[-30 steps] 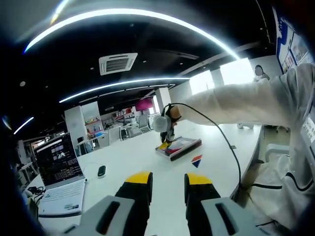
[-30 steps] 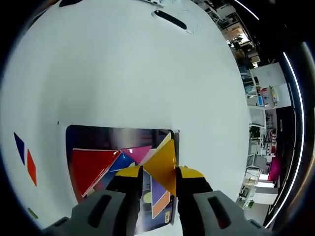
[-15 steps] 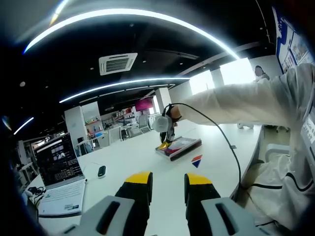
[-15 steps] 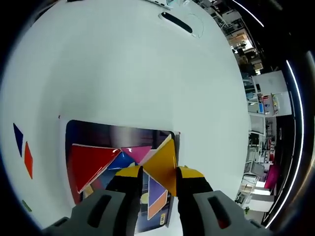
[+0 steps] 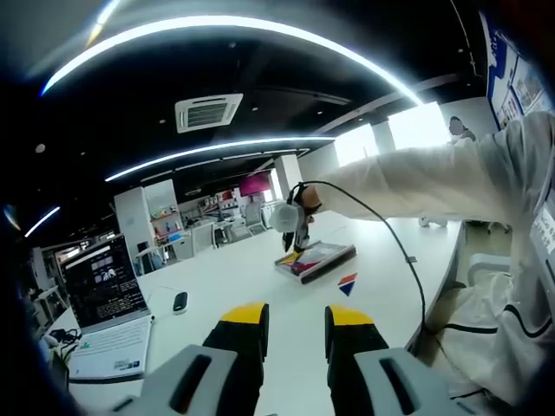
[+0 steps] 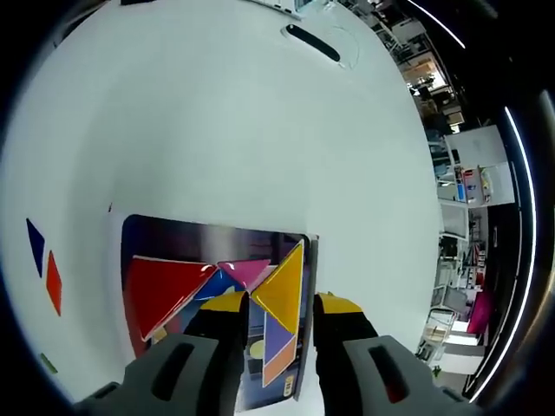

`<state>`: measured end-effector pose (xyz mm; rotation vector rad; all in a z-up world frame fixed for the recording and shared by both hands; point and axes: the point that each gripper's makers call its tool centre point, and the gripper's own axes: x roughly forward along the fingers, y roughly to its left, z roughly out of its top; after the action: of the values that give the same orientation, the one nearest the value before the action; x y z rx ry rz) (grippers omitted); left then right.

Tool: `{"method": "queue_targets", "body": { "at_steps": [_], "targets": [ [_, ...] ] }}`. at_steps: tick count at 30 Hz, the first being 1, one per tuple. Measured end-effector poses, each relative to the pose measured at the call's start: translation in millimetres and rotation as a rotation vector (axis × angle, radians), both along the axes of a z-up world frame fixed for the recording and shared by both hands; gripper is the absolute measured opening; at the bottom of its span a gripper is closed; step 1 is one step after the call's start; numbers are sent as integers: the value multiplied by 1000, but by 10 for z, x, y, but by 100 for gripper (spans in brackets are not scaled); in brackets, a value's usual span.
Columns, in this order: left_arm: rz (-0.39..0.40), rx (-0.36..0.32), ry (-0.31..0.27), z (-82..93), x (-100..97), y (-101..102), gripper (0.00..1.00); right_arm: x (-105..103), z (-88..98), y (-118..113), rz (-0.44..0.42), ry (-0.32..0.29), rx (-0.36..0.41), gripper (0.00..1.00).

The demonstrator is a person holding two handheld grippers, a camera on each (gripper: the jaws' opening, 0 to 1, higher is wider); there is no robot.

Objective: Pick up the tangram pieces one by one and place each piece onto its matching region on the pattern sheet, fitting the shapes together until the outline on the sheet is completely filled by the tangram pieces

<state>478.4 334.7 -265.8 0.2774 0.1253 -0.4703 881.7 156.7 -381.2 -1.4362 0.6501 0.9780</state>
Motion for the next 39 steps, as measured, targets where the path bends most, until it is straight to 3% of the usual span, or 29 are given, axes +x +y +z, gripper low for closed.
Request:
{"method": "queue_targets", "body": {
  "at_steps": [3, 8, 14, 19, 21, 28, 32, 39],
  "targets": [
    [-2, 0, 0, -1, -2, -6, 28, 38, 52, -65, -25, -19, -7, 30],
    [-2, 0, -1, 2, -4, -5, 28, 170, 288, -209, -84, -94, 40, 30],
    [-5, -1, 0, 7, -1, -18, 28, 79, 499, -322, -157, -72, 139, 33],
    [-6, 2, 1, 7, -3, -22, 28, -127, 671, -381, -208, -70, 206, 36],
    [-8, 1, -1, 11, -9, -33, 28, -250, 757, -312, -208, -47, 287, 36],
    [-8, 2, 0, 2, -23, -48, 28, -649, 941, -293, -164, -45, 319, 36],
    [-5, -1, -3, 15, -31, -41, 28, -909, 931, -282, -125, -17, 319, 36],
    [-14, -8, 0, 21, -54, -59, 28, -1409, 669, -320, -61, 83, 247, 36]
  ]
}}
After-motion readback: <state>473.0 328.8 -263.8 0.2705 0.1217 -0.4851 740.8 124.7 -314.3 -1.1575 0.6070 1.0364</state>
